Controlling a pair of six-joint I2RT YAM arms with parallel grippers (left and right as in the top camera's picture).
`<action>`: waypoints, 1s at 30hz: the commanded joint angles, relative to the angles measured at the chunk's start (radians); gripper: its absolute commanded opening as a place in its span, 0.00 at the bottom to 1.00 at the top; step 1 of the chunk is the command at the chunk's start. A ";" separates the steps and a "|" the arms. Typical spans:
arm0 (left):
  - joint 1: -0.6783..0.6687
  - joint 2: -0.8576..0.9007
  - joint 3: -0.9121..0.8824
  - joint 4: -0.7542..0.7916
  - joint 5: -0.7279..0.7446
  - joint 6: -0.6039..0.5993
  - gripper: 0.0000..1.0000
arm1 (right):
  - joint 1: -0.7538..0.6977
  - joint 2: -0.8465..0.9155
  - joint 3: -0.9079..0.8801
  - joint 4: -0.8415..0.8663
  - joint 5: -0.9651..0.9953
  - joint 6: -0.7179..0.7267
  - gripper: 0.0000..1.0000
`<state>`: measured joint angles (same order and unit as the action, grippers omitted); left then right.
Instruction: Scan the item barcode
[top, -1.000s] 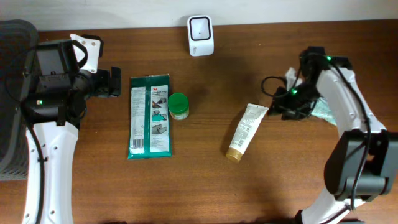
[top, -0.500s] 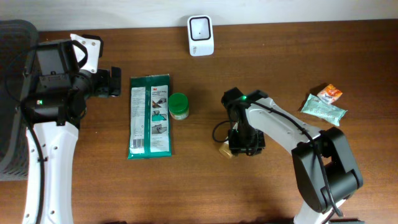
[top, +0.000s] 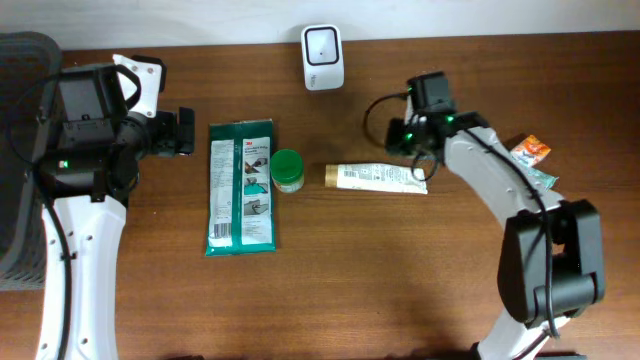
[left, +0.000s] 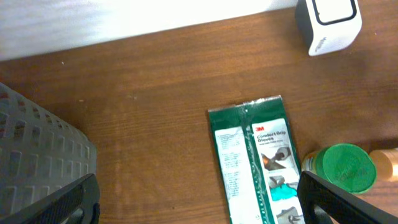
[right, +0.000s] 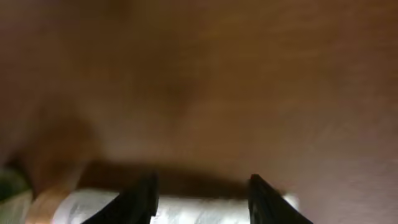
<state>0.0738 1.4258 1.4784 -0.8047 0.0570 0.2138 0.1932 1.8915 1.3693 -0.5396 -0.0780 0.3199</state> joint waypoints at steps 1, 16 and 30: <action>-0.001 -0.011 0.012 0.002 0.014 0.009 0.99 | -0.006 0.099 0.012 0.060 -0.012 -0.043 0.44; -0.001 -0.011 0.012 0.002 0.014 0.009 0.99 | 0.064 0.138 0.013 -0.422 -0.415 -0.257 0.35; -0.001 -0.011 0.012 0.002 0.014 0.009 0.99 | 0.149 0.091 -0.105 -0.308 -0.526 -0.135 0.35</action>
<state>0.0738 1.4258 1.4784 -0.8047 0.0570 0.2138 0.3153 1.9751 1.2911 -0.8570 -0.5816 0.1814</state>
